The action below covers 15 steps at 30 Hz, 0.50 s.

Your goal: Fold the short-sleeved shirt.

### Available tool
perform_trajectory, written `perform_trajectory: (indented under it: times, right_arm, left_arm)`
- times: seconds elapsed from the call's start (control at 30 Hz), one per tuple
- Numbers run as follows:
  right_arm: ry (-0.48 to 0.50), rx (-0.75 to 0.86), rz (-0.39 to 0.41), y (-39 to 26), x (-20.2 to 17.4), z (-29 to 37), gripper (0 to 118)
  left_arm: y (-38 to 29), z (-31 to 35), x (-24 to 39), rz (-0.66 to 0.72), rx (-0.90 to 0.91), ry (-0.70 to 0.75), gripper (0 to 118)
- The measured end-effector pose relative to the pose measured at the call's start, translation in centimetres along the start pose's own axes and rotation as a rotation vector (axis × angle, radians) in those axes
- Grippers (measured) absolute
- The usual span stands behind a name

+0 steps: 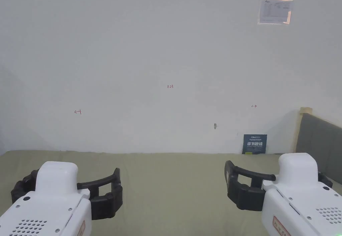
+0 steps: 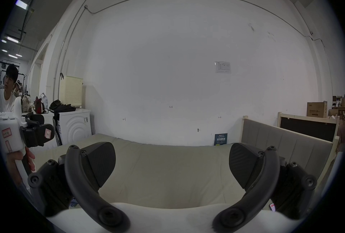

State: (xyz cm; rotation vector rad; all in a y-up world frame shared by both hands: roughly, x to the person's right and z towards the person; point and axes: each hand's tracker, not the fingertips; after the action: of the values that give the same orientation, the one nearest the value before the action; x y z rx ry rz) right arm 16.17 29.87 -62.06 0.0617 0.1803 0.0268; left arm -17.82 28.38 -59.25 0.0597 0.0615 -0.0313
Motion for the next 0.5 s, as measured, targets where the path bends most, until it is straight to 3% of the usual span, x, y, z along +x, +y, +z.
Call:
perform_trajectory:
  times: [0.5]
  right_arm:
    - [0.019,-0.012,0.018,-0.55,0.28,-0.13,118]
  left_arm:
    - [-0.07,-0.07,0.47,-0.013,0.000,-0.006,118]
